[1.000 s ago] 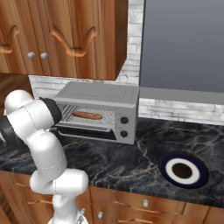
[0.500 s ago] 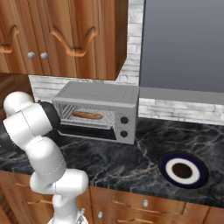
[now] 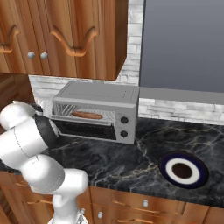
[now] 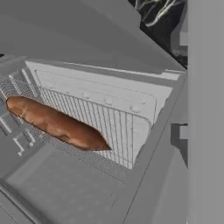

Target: Pull the toaster oven rack outwards. Pick up the baguette from the plate and place it on the toaster oven rack. Close the toaster oven door fully and set the temperature to the lowest setting.

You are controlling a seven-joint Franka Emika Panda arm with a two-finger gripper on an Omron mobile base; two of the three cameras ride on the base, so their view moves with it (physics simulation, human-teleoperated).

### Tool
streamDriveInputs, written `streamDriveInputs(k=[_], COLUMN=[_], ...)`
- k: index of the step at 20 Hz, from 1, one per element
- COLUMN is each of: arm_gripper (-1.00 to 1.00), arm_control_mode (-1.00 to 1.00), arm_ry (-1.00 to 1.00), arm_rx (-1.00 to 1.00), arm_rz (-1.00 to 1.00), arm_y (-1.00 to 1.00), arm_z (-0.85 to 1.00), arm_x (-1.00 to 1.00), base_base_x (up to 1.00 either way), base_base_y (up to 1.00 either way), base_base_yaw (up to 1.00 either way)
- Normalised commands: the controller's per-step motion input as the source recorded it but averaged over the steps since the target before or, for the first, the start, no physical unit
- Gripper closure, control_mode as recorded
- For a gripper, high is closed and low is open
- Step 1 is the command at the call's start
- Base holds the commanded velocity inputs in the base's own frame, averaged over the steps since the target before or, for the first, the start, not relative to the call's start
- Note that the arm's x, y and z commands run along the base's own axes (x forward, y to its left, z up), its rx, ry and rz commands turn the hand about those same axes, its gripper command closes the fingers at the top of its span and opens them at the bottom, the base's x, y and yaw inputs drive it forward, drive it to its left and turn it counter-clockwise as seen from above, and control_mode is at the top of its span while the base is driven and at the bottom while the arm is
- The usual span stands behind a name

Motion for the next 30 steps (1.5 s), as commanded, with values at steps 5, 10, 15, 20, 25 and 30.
streamDriveInputs(k=[5, 10, 15, 20, 25, 30], arm_gripper=[-1.0, -1.0, -1.0, -1.0, -1.0, -1.0], arm_control_mode=[-1.0, -1.0, -1.0, -1.0, -1.0, -1.0], arm_ry=[-0.22, -0.16, -0.1, -0.04, -0.01, 0.0], arm_rx=[0.33, 0.32, 0.29, 0.26, 0.21, 0.16], arm_rz=[0.36, 0.33, 0.31, 0.28, 0.26, 0.26], arm_y=[-0.91, -0.95, -0.83, -0.99, -0.95, -0.87], arm_z=[0.68, 0.7, 0.71, 0.61, 0.54, 0.47], arm_x=[0.24, 0.4, 0.66, 0.75, 0.69, 0.88], base_base_x=[0.0, 0.0, 0.0, 0.0, 0.0, 0.0], base_base_y=[0.0, 0.0, 0.0, 0.0, 0.0, 0.0], base_base_yaw=[0.0, 0.0, 0.0, 0.0, 0.0, 0.0])
